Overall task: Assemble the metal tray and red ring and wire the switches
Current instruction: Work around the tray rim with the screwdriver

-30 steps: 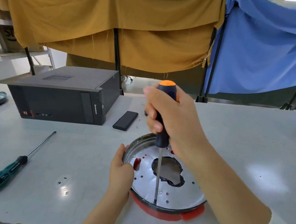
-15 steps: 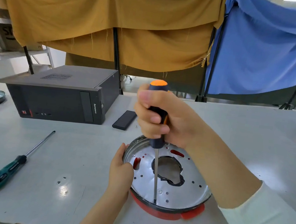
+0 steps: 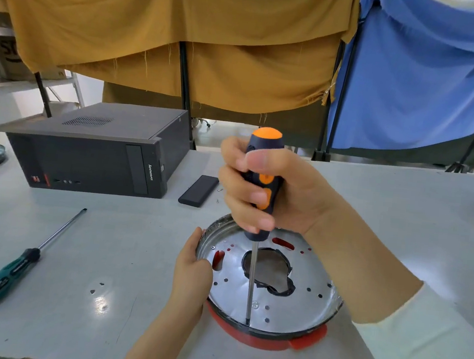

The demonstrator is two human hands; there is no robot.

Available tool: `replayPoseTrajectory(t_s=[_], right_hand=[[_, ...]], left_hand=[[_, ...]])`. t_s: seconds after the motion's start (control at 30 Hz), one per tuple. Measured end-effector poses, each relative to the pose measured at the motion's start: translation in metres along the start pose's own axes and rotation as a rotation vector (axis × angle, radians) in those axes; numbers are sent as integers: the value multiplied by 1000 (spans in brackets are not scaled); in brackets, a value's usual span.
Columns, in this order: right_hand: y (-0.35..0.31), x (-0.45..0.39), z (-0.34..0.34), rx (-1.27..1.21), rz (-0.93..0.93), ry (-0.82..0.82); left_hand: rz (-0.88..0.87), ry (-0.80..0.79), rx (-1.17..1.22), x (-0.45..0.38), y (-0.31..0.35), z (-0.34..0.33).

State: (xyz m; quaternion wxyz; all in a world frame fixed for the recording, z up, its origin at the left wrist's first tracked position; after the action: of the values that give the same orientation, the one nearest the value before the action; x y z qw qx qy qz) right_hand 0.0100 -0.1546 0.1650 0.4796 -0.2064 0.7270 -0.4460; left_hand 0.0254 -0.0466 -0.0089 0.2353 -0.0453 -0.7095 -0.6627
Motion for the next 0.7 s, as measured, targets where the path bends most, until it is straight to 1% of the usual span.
replayPoseTrajectory(t_s=[0.03,0.1,0.13,0.23,0.27,0.3,0.33,0.37,0.4,0.47,0.53,0.57,0.6,0.63,0.7], right_hand=[[3,-1,-1,1,-2,21],[8,-2,2,131,29,145],[9,-2,4,226,78,251],[6,10,8,506,318,671],[5,15,8,569,366,762],[3,18,9,610,384,794],[1,18,10,626,369,767],[-1,17,12,609,326,682],[-2,13,13,552,261,558],[-3,5,13,348,127,279],[-3,1,9,104,48,80],[-2,-1,7,8,30,32],[0,-2,5,-45,21,23],[2,-4,5,-45,14,47],[6,-4,7,79,33,167]], left_hand=[[-6,3,1,0,0,0],[-14,8,7,1,1,0],[-15,6,14,2,1,-1],[-18,0,49,2,2,-3],[-15,1,53,2,2,-3],[-10,-2,50,1,2,-3],[-6,-9,46,0,1,-4],[-3,-16,41,-1,1,-4],[0,-18,35,-1,1,-3],[5,-12,19,-1,2,-3],[1,-6,-4,-1,2,-2],[-1,-4,-13,0,2,-2],[-4,-5,-15,0,3,-2],[-7,-5,-10,1,3,-2],[-7,0,18,2,4,-2]])
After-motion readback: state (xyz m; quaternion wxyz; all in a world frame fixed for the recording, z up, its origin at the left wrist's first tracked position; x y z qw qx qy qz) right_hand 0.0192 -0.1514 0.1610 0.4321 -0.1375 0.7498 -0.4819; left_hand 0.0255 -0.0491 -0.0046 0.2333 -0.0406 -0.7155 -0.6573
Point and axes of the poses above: each hand's wrist, its own x-axis away from the middle knuckle, its own z-axis out of the back of the hand, y = z × x, the point moved 4 cm from there along -x, towards the middle knuckle, and after that the axes turned 14 degrees about z, right-handed, at the moved point
